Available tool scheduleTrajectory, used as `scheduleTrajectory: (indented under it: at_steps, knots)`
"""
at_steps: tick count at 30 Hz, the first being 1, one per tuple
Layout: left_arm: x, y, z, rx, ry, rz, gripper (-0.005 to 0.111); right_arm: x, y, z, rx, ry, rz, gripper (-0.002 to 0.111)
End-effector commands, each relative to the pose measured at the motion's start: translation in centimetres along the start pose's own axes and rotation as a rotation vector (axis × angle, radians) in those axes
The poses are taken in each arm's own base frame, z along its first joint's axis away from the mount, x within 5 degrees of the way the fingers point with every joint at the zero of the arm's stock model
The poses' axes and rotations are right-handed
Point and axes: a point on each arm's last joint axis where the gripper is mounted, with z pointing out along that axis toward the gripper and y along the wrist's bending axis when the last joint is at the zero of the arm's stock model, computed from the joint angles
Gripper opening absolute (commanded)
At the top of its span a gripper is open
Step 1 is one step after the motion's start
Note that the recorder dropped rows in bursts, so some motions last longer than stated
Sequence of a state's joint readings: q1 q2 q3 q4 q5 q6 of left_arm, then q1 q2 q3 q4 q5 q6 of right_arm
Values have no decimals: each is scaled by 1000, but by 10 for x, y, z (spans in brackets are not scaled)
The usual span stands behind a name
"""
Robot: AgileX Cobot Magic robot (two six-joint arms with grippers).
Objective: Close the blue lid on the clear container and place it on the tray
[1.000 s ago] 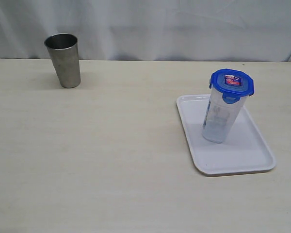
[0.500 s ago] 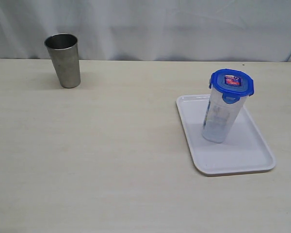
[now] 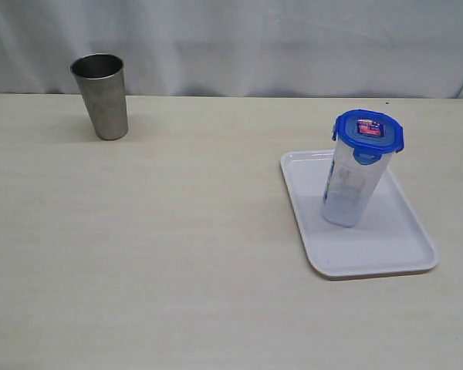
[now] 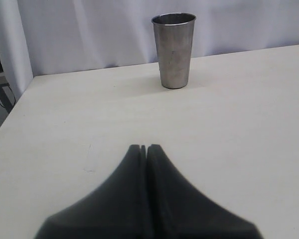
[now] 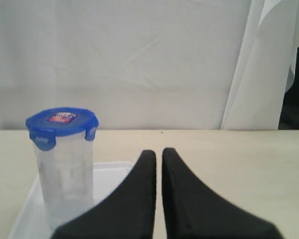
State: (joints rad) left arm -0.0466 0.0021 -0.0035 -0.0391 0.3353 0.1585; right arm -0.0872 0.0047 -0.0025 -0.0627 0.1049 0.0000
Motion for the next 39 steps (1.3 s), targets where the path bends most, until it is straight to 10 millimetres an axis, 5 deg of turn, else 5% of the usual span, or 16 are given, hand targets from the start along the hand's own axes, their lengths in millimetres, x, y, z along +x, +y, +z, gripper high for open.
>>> scheduleTrajectory:
  at_steps: [1,4,39]
  knots:
    - [0,0,0,-6,-9,-6,0,14,-1,-1,9,149,-34,5]
    - [0,0,0,-6,-9,-6,0,23,-1,-3,10,250,-34,5]
    - [0,0,0,-6,-9,-6,0,23,0,-3,3,242,30,5]
